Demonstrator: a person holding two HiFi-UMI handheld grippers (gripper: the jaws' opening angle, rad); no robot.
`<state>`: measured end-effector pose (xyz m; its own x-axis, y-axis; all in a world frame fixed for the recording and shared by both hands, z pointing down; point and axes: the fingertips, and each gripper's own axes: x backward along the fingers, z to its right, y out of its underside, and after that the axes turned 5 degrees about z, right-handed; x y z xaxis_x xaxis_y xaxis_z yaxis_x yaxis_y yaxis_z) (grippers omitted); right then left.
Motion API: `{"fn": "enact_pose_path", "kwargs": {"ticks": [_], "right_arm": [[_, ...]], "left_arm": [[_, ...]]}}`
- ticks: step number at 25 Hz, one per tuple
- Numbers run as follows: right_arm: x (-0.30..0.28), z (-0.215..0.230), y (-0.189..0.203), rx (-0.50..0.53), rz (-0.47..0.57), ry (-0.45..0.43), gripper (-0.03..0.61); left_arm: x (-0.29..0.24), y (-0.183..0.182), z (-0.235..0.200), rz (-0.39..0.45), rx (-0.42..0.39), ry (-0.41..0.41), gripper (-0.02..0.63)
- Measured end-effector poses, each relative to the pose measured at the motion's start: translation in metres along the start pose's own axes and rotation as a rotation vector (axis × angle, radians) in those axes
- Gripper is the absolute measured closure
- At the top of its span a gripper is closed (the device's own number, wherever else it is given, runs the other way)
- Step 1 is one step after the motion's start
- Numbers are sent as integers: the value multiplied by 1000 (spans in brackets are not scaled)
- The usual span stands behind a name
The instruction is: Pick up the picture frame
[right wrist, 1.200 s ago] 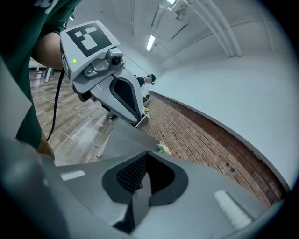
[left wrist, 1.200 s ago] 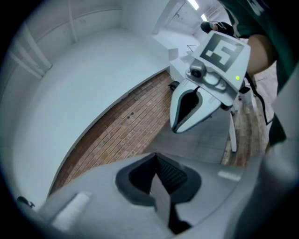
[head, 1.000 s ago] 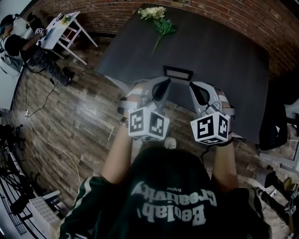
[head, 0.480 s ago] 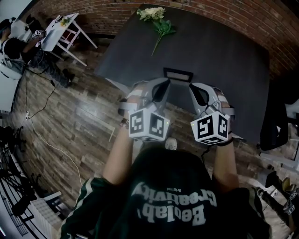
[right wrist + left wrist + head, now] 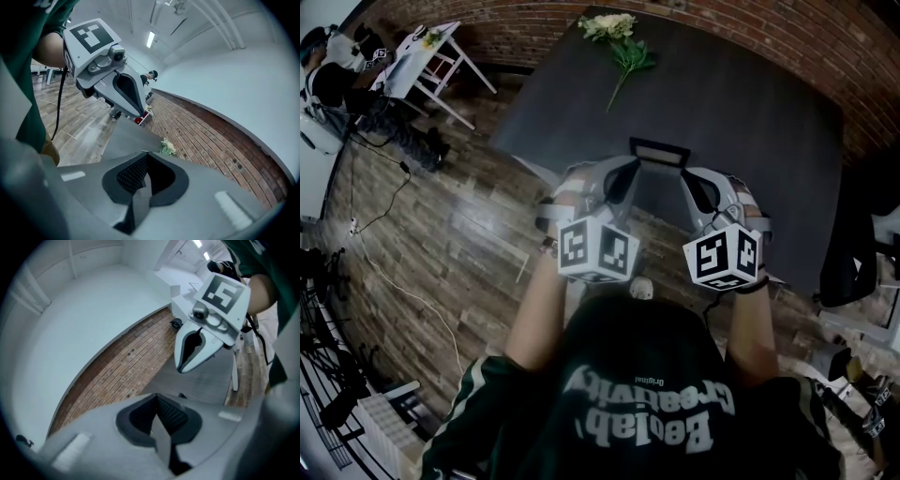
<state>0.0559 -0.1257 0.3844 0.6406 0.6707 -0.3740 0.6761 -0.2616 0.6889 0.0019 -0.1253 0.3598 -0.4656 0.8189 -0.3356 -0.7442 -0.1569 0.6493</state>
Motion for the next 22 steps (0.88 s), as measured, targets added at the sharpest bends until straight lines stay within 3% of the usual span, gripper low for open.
{"fn": "enact_pose_path", "kwargs": {"ticks": [22], "right_arm": [[-2,21,18,2,-12,40,572]], "left_arm": [[-27,-8,-1,5,-27,37,611]]}}
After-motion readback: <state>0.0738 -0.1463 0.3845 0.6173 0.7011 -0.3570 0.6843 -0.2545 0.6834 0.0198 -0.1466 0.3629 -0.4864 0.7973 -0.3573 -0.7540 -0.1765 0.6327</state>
